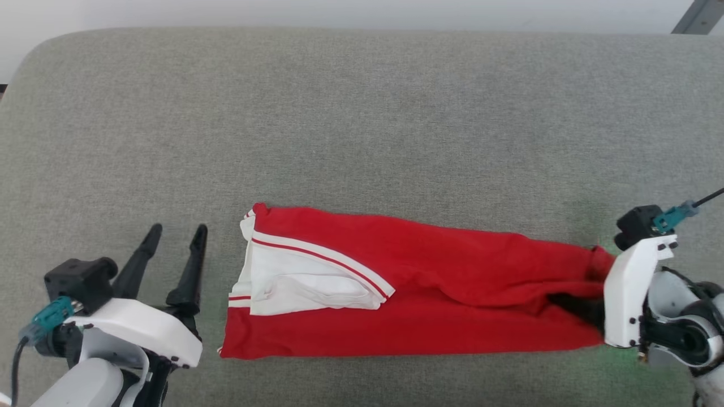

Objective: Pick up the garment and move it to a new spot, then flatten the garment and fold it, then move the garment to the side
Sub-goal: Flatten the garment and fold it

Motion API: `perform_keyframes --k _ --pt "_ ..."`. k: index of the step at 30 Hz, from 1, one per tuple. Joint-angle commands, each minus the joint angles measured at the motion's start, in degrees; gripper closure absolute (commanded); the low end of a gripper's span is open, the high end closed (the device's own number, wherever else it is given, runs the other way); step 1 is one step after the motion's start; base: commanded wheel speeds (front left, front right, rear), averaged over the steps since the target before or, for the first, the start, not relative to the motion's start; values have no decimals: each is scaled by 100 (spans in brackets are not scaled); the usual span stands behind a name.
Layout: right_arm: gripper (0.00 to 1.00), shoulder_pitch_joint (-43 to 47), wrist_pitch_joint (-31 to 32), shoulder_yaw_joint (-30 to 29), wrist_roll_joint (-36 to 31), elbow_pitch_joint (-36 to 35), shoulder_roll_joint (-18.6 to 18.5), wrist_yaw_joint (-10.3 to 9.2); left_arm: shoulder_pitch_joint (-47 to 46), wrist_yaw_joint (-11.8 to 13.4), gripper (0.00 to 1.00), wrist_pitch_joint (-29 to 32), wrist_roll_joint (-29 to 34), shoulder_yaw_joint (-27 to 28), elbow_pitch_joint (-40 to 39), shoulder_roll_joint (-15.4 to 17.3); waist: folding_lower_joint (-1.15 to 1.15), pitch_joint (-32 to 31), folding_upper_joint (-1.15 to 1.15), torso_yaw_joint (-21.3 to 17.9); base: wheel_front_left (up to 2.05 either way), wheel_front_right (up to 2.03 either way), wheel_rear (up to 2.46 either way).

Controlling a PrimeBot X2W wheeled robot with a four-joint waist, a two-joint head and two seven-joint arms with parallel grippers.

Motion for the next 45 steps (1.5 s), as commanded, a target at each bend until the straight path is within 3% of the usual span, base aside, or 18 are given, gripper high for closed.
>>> perform_keyframes --k 1,11,14,22,27,31,41,45 --pt "100 83 -55 242 140 57 218 13 112 -60 0 -32 149 163 28 -100 0 -2 0 17 0 0 0" --pt "100 -119 -419 287 927 -121 -322 6 1112 -1045 0 -32 1243 1730 473 -1255 0 -100 0 -32 0 0 0" --pt "100 -62 -527 136 1051 -36 -631 5 1336 -1494 0 -32 1722 2215 624 -1690 0 -165 0 -85 0 0 0" --pt "100 -75 -709 -331 1012 436 -1176 5 1567 -2139 0 -33 2406 3023 848 -2423 0 -267 0 -198 0 0 0" --pt "100 -210 -777 -592 801 943 -1453 5 1630 -2348 0 -33 2683 3346 992 -2690 0 -325 0 -269 0 0 0" --pt "100 -327 -732 -650 751 1120 -1429 5 1656 -2449 0 -33 2793 3536 1099 -2832 0 -384 0 -339 0 0 0" --pt "100 -136 -575 -308 991 -129 -1169 6 1743 -2532 0 -34 2961 3674 1183 -3013 0 -458 0 -418 0 0 0" --pt "100 -132 -508 62 888 -768 -878 6 1661 -2539 0 -34 2979 3611 1199 -3026 0 -459 0 -348 0 0 0"
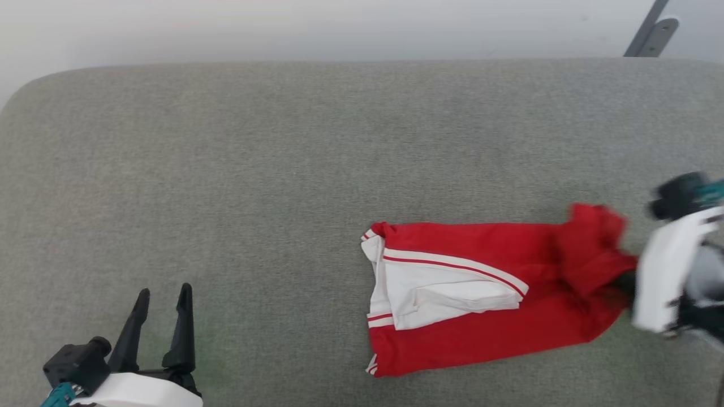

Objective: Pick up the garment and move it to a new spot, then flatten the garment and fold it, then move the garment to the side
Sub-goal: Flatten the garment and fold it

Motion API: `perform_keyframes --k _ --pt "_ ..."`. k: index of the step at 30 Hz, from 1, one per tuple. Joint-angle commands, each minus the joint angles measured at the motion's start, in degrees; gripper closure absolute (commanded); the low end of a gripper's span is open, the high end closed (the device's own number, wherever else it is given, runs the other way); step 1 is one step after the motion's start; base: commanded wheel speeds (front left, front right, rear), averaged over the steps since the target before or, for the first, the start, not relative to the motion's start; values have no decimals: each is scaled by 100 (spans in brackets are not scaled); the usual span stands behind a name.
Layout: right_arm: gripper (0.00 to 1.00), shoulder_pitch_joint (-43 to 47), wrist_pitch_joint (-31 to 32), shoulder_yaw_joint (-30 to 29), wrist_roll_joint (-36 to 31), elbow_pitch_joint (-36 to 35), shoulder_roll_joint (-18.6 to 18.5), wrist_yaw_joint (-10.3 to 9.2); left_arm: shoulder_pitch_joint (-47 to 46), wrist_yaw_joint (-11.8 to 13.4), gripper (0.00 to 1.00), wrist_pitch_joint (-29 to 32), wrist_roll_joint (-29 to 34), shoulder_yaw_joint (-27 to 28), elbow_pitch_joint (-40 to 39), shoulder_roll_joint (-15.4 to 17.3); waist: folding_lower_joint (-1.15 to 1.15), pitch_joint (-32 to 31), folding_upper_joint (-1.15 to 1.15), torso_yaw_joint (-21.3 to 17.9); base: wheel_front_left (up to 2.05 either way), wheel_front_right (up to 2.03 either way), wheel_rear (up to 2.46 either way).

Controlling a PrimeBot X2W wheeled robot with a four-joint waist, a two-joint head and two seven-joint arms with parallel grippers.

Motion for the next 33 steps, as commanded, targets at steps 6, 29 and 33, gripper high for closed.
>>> perform_keyframes --k 6,29,33 --pt "100 -260 80 623 -249 -349 484 -3 -133 -19 0 -27 10 -140 27 -32 0 56 0 225 0 0 0" --pt "0 -832 -505 1559 -102 153 923 -3 -5 -21 0 -27 -285 -272 128 71 0 -154 0 618 0 0 0" --pt "0 -640 -695 1276 -53 -40 650 -3 56 -21 0 -27 -308 -191 62 112 0 -241 0 443 0 0 0"
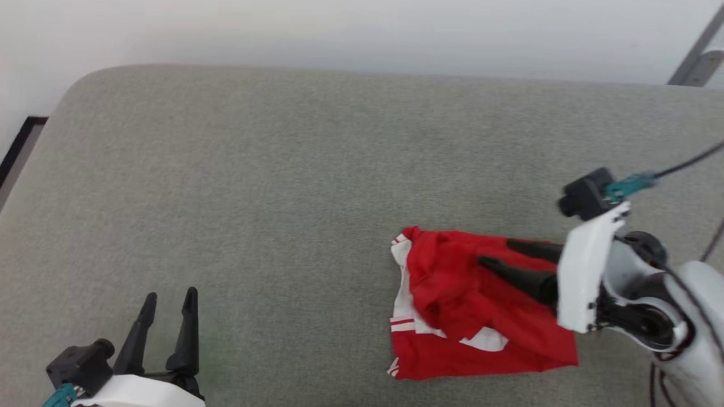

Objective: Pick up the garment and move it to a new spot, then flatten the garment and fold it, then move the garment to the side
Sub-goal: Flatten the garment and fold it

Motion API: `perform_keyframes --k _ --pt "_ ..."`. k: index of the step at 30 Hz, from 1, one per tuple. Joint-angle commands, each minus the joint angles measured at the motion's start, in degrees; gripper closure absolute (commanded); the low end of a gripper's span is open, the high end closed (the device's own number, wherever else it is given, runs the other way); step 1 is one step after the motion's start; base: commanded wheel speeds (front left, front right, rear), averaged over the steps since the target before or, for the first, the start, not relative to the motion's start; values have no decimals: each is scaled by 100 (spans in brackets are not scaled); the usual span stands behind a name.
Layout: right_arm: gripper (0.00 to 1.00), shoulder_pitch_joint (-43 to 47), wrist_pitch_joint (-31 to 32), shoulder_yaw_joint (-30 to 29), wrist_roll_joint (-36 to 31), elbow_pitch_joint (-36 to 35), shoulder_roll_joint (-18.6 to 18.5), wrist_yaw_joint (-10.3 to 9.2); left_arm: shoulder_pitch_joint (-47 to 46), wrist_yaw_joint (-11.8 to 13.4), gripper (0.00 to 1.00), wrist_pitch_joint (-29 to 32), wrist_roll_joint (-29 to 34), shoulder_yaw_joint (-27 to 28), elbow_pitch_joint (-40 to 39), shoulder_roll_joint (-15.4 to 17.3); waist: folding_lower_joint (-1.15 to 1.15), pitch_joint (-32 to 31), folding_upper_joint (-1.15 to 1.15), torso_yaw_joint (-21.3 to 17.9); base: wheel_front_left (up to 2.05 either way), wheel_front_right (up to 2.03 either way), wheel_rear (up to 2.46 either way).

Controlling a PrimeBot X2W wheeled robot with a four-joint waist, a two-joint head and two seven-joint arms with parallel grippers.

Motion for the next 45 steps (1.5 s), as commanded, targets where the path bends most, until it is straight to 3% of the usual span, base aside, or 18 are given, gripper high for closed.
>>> perform_keyframes --k 1,7,12,21,27,29,33,45 --pt "0 144 -139 -170 90 -93 -69 -3 83 -19 0 -26 15 37 -37 54 0 -76 0 -133 0 0 0" --pt "0 465 -332 -624 229 -275 -276 -3 150 -19 0 -27 94 91 -89 73 0 -166 0 -346 0 0 0" --pt "0 768 -832 -1066 -23 -349 -437 -3 239 -19 0 -27 134 204 -142 104 0 -238 0 -505 0 0 0" --pt "0 1470 -2630 -1748 -845 -151 -396 -3 411 -19 0 -27 183 503 -241 174 0 -397 0 -750 0 0 0" --pt "0 1878 -3744 -1882 -1345 15 -349 -3 572 -19 0 -27 288 651 -319 189 0 -487 0 -917 0 0 0" --pt "0 2051 -4382 -1801 -1540 73 -384 -3 640 -19 0 -27 401 732 -362 211 0 -544 0 -968 0 0 0" --pt "0 2216 -4900 -1790 -1724 340 -293 -3 709 -19 0 -27 526 796 -354 164 0 -641 0 -1013 0 0 0" --pt "0 2569 -5129 -2203 -2114 559 146 -3 888 -19 0 -27 653 817 -533 57 0 -824 0 -978 0 0 0"
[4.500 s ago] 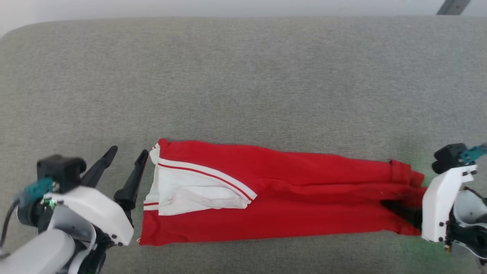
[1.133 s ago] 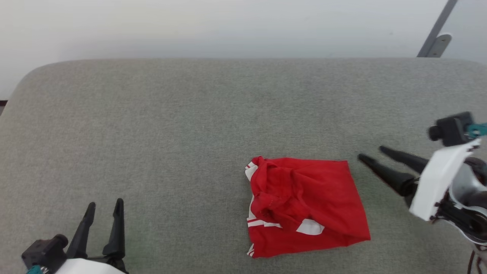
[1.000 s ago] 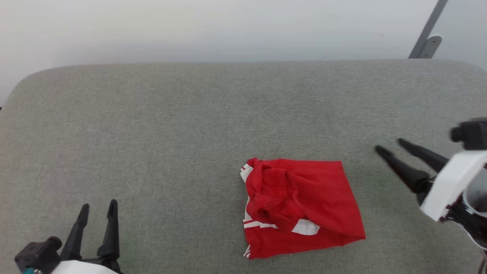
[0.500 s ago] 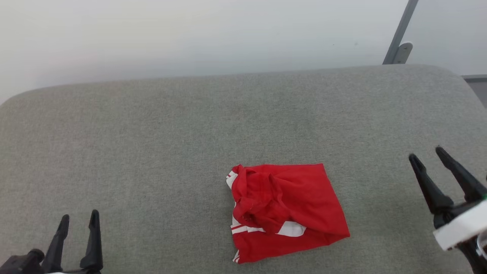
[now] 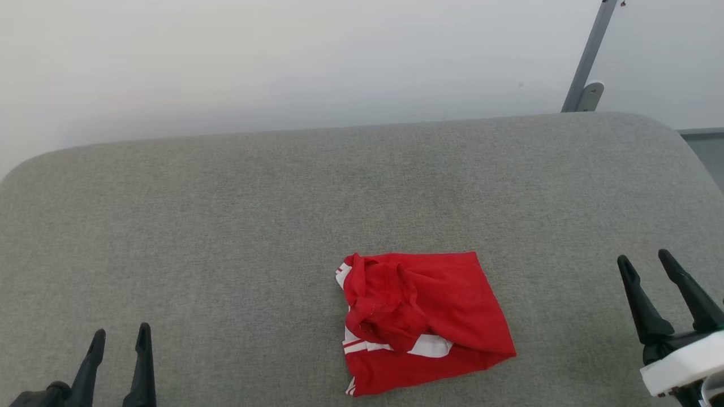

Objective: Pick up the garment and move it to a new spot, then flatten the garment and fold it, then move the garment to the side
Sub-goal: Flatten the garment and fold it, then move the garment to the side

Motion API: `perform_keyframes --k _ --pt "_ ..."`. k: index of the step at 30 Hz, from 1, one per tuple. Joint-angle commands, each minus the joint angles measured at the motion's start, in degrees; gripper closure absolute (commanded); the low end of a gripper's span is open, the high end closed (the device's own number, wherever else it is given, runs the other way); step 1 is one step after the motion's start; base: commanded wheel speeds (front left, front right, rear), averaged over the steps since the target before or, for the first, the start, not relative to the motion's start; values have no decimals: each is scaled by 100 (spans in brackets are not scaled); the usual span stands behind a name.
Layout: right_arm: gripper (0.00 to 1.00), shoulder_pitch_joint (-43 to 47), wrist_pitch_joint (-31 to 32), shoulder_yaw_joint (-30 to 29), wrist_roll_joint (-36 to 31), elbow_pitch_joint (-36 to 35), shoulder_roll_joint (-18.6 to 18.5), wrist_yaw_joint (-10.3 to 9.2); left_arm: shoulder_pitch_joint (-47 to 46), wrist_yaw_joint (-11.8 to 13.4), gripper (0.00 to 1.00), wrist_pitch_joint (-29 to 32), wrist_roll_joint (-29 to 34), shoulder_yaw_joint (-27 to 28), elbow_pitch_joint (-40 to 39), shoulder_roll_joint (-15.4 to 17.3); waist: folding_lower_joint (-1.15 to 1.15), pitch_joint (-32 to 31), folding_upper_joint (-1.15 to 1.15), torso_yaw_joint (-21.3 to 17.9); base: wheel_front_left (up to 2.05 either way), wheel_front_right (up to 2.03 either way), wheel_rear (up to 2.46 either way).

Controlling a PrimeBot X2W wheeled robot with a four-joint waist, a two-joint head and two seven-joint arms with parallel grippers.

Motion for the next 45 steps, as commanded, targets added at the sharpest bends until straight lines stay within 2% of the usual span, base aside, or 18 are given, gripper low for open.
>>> perform_keyframes --k 1,12,20,27,32,36,41,45 --pt "0 110 -24 -90 -58 -27 80 -3 89 -19 0 -27 -4 -1 -24 -22 0 -17 0 16 0 0 0" --pt "0 423 -27 -406 -265 -150 500 -3 23 -20 0 -28 -101 -68 0 -66 0 -44 0 84 0 0 0" --pt "0 465 -27 -391 -282 -165 671 -3 -41 -20 0 -28 -142 -127 28 -75 0 -46 0 111 0 0 0" --pt "0 432 -28 -221 -187 -106 638 -3 -72 -20 0 -28 -137 -206 55 -44 0 -51 0 140 0 0 0" --pt "0 240 -7 200 121 97 459 -3 -92 -20 0 -28 -151 -213 44 -8 0 -37 0 185 0 0 0" --pt "0 -79 378 630 467 266 227 -3 -70 -20 0 -28 -196 -160 -4 1 0 -4 0 233 0 0 0" --pt "0 -537 1267 1145 1038 323 -70 -3 -43 -20 0 -28 -209 -178 -9 -26 0 68 0 327 0 0 0" --pt "0 -966 2002 1576 1224 348 -369 -3 -152 -20 0 -28 -261 -287 25 -57 0 194 0 436 0 0 0"
